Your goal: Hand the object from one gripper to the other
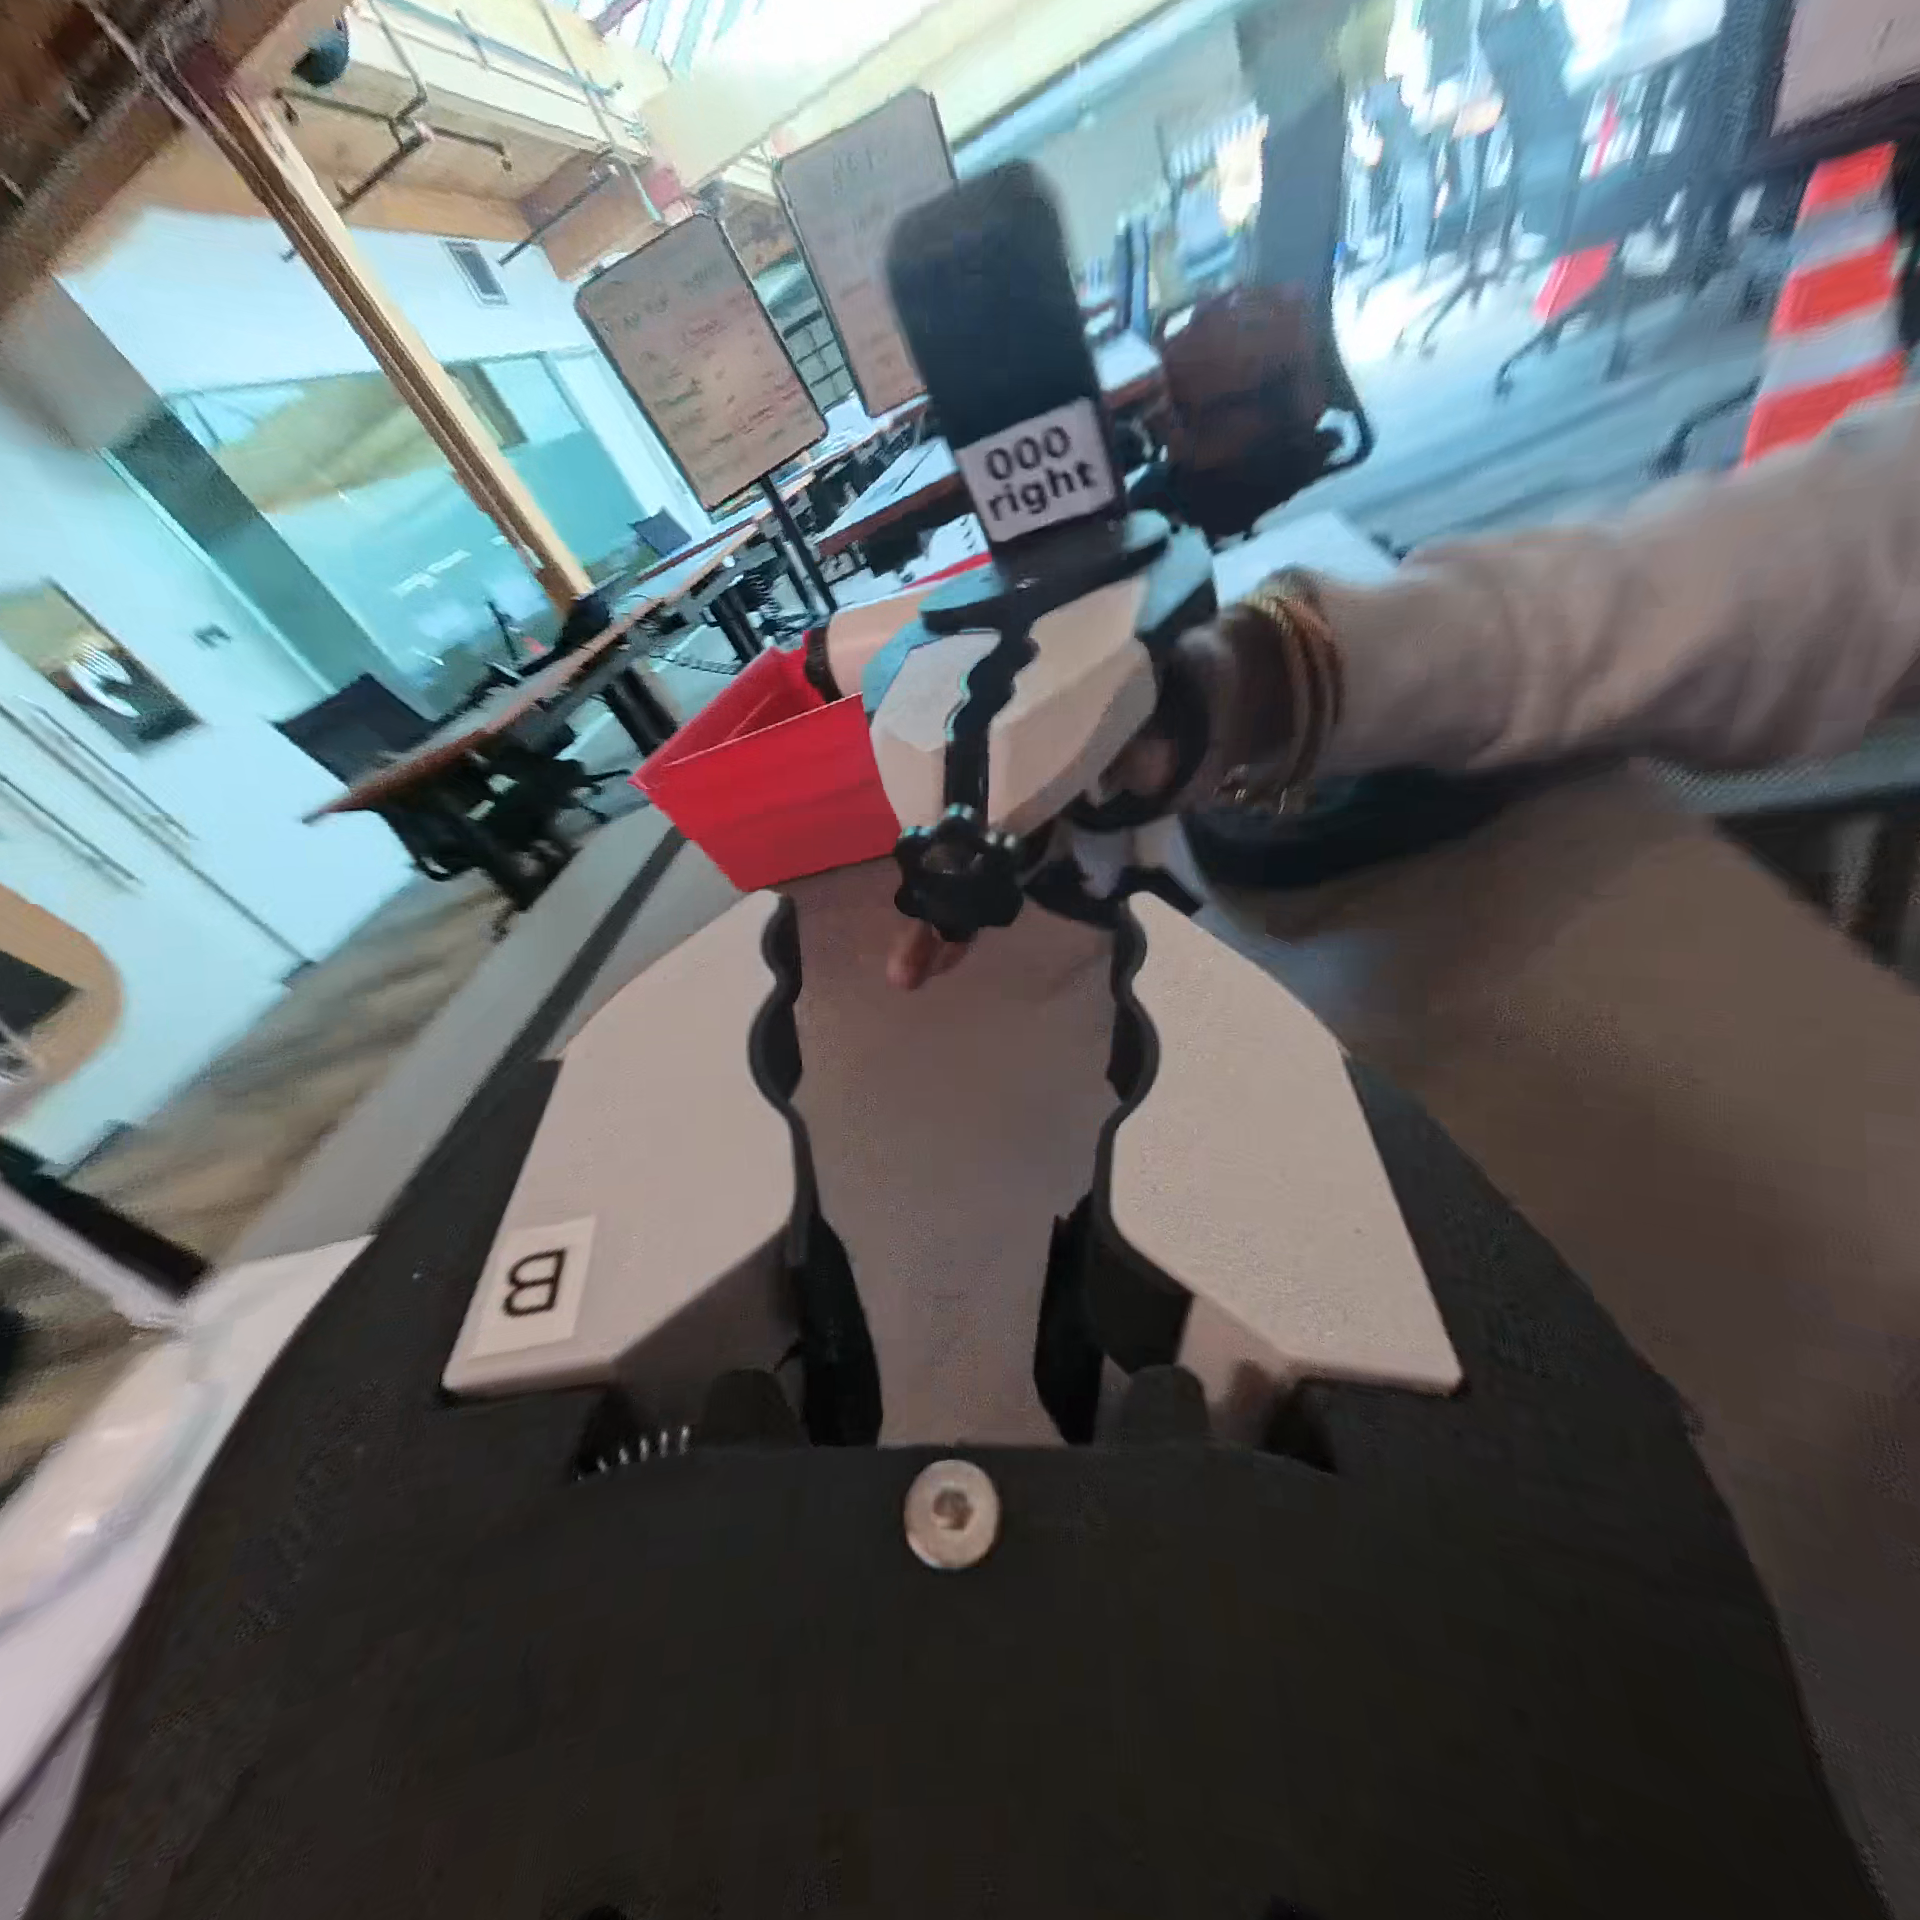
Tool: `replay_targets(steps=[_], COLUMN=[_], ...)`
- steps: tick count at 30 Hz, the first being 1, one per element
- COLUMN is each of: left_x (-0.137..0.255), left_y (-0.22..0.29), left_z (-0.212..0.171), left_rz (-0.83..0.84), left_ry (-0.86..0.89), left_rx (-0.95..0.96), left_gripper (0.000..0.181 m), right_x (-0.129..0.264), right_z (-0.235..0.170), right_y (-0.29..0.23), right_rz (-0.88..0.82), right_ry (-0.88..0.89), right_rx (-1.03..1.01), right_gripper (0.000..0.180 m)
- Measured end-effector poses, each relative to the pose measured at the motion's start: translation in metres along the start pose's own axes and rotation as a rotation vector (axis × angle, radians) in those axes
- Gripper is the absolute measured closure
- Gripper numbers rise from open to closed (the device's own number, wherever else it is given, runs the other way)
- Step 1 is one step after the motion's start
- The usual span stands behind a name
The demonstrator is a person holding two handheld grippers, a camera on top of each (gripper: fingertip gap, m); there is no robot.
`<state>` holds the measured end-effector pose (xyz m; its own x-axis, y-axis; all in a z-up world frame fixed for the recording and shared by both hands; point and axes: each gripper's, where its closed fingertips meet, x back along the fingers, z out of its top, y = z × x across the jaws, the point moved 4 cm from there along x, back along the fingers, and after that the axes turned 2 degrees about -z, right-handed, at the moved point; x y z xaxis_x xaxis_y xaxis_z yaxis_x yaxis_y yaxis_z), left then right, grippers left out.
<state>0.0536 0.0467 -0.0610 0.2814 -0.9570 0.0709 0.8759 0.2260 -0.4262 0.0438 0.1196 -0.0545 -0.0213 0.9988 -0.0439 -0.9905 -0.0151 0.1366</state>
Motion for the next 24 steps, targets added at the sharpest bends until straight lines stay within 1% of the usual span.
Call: replay_targets(steps=[2, 5, 12, 17, 18, 19, 20, 22, 24], left_x=[-0.003, -0.002, -0.004, -0.002, -0.001, 0.000, 0.001, 0.003, 0.006], left_y=[0.002, 0.003, 0.007, 0.004, 0.004, 0.003, 0.002, -0.001, -0.005], left_z=[0.000, 0.002, -0.001, 0.001, 0.002, 0.002, 0.003, 0.003, -0.001], left_rz=[0.016, -0.001, -0.044, -0.044, -0.051, -0.067, -0.081, -0.125, -0.167], left_ry=[-0.010, 0.025, 0.006, 0.016, 0.028, 0.042, 0.060, 0.099, 0.124], left_rx=[-0.068, -0.050, -0.028, 0.015, 0.051, 0.103, 0.173, 0.356, 0.567], left_gripper=[0.124, 0.136, 0.152, 0.157, 0.157, 0.157, 0.157, 0.157, 0.157], right_x=[0.001, 0.000, 0.000, -0.001, -0.002, -0.002, -0.002, -0.002, -0.003], right_z=[-0.002, -0.008, -0.009, -0.009, -0.007, -0.006, -0.004, -0.004, -0.005], right_y=[0.000, 0.001, 0.001, 0.000, 0.000, 0.001, 0.001, -0.001, -0.007], right_rz=[0.054, 0.083, 0.100, 0.095, 0.081, 0.054, 0.018, -0.062, -0.129], right_ry=[0.001, -0.021, -0.032, -0.031, -0.015, 0.001, 0.008, -0.018, -0.063], right_rx=[-0.148, -0.251, -0.273, -0.244, -0.214, -0.158, -0.067, 0.212, 0.534], right_gripper=[0.174, 0.174, 0.174, 0.174, 0.168, 0.156, 0.149, 0.143, 0.146])
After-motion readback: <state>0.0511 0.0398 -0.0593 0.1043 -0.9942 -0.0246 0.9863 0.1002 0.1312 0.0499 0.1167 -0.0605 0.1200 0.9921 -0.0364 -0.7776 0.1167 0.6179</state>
